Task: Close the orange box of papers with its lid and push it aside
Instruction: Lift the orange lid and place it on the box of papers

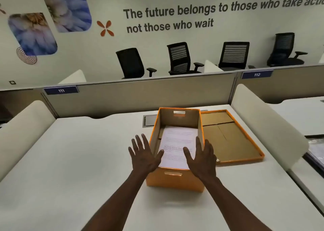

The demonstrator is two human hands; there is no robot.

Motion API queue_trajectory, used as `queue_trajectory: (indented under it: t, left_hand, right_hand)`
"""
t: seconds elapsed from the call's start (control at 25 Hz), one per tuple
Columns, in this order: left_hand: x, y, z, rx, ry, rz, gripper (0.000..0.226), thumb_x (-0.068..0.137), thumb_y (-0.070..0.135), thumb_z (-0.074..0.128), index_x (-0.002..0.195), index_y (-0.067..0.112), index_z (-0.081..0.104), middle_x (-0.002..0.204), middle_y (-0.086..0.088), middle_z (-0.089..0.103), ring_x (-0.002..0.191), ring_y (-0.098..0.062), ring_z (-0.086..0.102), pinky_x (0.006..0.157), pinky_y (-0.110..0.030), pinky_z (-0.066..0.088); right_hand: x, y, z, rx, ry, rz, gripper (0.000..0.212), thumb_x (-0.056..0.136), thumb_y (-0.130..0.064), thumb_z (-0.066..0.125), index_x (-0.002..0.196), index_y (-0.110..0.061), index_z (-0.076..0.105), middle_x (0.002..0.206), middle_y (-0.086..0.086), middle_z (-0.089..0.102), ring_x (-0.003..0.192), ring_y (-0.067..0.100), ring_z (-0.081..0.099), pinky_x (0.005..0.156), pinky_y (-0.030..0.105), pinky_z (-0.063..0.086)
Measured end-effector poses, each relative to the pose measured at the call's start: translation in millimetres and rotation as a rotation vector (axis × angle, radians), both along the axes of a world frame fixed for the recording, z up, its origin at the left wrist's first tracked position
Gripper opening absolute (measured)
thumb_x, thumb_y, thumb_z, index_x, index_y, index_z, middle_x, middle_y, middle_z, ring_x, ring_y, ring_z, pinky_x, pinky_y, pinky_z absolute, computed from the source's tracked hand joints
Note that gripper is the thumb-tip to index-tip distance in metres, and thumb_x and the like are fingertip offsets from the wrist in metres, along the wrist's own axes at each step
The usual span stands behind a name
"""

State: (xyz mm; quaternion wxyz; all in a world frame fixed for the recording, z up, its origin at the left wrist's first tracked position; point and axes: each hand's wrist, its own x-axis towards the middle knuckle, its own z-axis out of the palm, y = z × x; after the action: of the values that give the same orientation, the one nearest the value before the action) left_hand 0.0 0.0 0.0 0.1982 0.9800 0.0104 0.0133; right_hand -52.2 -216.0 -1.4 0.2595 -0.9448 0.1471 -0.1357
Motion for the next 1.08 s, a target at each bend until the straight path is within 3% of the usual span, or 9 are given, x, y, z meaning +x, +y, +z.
queue_trajectory:
  t: [0.16, 0.36, 0.52, 0.68, 0.84, 0.96, 1.04, 1.08]
  left_hand:
    - [1.3, -1.9, -7.3, -0.049, 0.097, 0.052, 0.110, 0.088, 0.076, 0.042, 0.157, 0.020, -0.022, 0.170, -0.011, -0.016, 0.157, -0.038, -0.008, 0.124, -0.060, 0.004]
    - [-11.5, -7.6, -5.7, -0.303, 0.117, 0.044, 0.115, 0.086, 0.068, 0.059, 0.157, 0.025, -0.021, 0.172, -0.003, -0.002, 0.154, -0.034, 0.025, 0.119, -0.055, 0.032]
    - [-28.3, -18.2, -9.6, -0.379, 0.071, 0.127, 0.113, 0.085, 0.067, 0.060, 0.159, 0.026, -0.015, 0.172, -0.002, 0.006, 0.153, -0.034, 0.029, 0.117, -0.051, 0.035]
    - [-35.8, -23.0, -13.0, -0.332, 0.039, 0.186, 0.107, 0.087, 0.068, 0.057, 0.161, 0.024, -0.006, 0.171, -0.004, 0.014, 0.152, -0.032, 0.030, 0.117, -0.050, 0.035]
    - [-36.3, -24.4, -11.3, -0.196, 0.068, 0.198, 0.100, 0.090, 0.069, 0.050, 0.161, 0.022, -0.003, 0.171, -0.006, 0.009, 0.152, -0.034, 0.030, 0.117, -0.051, 0.035]
    - [-43.6, -29.7, 1.2, 0.034, -0.234, 0.140, 0.082, 0.095, 0.061, 0.045, 0.158, 0.013, 0.025, 0.164, -0.016, 0.032, 0.147, -0.037, 0.037, 0.117, -0.054, 0.035]
    - [-51.8, -41.4, 5.6, 0.108, -0.489, -0.008, 0.069, 0.094, 0.052, 0.051, 0.148, 0.010, 0.045, 0.152, -0.016, 0.050, 0.141, -0.035, 0.046, 0.113, -0.050, 0.041]
    - [-58.4, -52.0, 4.6, 0.089, -0.561, -0.076, 0.064, 0.093, 0.049, 0.054, 0.144, 0.011, 0.049, 0.148, -0.013, 0.054, 0.140, -0.032, 0.047, 0.113, -0.047, 0.042]
  right_hand:
    - [5.9, -4.0, -13.1, 0.006, 0.117, 0.059, 0.089, 0.086, -0.082, 0.028, 0.157, -0.034, 0.003, 0.167, 0.011, 0.000, 0.148, 0.035, 0.021, 0.109, 0.050, 0.036]
    - [16.8, -18.2, -17.8, 0.000, 0.097, 0.191, 0.092, 0.083, -0.084, 0.028, 0.157, -0.038, 0.001, 0.167, 0.009, -0.002, 0.148, 0.034, 0.024, 0.107, 0.048, 0.040]
    - [36.5, -31.6, -16.6, -0.045, 0.107, 0.332, 0.093, 0.081, -0.086, 0.028, 0.156, -0.040, -0.001, 0.167, 0.009, -0.002, 0.149, 0.035, 0.023, 0.107, 0.050, 0.039]
    - [43.8, -35.3, -19.9, -0.051, 0.108, 0.375, 0.092, 0.080, -0.088, 0.027, 0.156, -0.043, 0.001, 0.168, 0.006, -0.003, 0.149, 0.034, 0.022, 0.107, 0.050, 0.040]
    - [43.8, -36.0, -17.2, -0.014, 0.119, 0.379, 0.090, 0.082, -0.085, 0.029, 0.156, -0.041, 0.005, 0.168, 0.004, -0.002, 0.149, 0.032, 0.021, 0.107, 0.050, 0.039]
    - [39.2, -53.2, -18.9, 0.254, 0.022, 0.338, 0.078, 0.090, -0.074, 0.040, 0.156, -0.039, 0.017, 0.168, 0.000, 0.005, 0.150, 0.023, 0.017, 0.110, 0.040, 0.029]
    - [26.6, -82.9, -35.4, 0.335, -0.024, 0.187, 0.066, 0.095, -0.062, 0.043, 0.152, -0.030, 0.033, 0.163, 0.006, 0.026, 0.147, 0.023, 0.026, 0.111, 0.040, 0.030]
    - [18.3, -100.1, -46.6, 0.279, -0.011, 0.114, 0.060, 0.097, -0.055, 0.046, 0.148, -0.023, 0.042, 0.155, 0.011, 0.039, 0.143, 0.027, 0.034, 0.111, 0.044, 0.033]
